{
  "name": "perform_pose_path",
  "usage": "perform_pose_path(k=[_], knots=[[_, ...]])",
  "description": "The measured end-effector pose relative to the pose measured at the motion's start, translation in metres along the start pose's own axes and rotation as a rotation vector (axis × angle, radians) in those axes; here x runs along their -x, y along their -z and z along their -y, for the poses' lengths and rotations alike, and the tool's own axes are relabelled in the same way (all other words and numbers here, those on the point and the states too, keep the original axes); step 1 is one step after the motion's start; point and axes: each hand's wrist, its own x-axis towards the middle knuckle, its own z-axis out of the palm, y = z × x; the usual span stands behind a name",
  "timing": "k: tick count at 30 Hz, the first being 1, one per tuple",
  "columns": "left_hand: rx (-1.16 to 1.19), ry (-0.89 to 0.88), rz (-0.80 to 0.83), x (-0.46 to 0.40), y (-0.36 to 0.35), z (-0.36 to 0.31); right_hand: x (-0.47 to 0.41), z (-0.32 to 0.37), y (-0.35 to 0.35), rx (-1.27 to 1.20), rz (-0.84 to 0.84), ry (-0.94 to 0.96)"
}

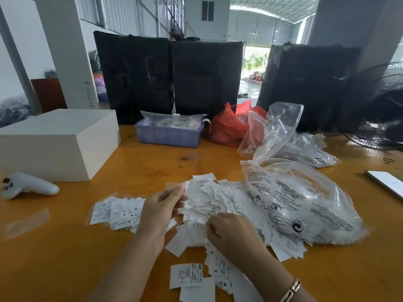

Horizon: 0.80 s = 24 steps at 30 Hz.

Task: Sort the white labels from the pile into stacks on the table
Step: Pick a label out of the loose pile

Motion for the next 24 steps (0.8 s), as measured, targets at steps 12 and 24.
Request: perform_pose_path(k=[12, 24], knots=[[-0.054, -0.009, 0.118, 0.008, -0.010, 0.006, 0.000, -0.014, 0.023, -1.637, -0.246, -0.730], [-0.079, -0.063, 0.185, 0.012, -0.011, 0.003, 0.000, -0.011, 0.029, -1.684, -0.349, -0.620]])
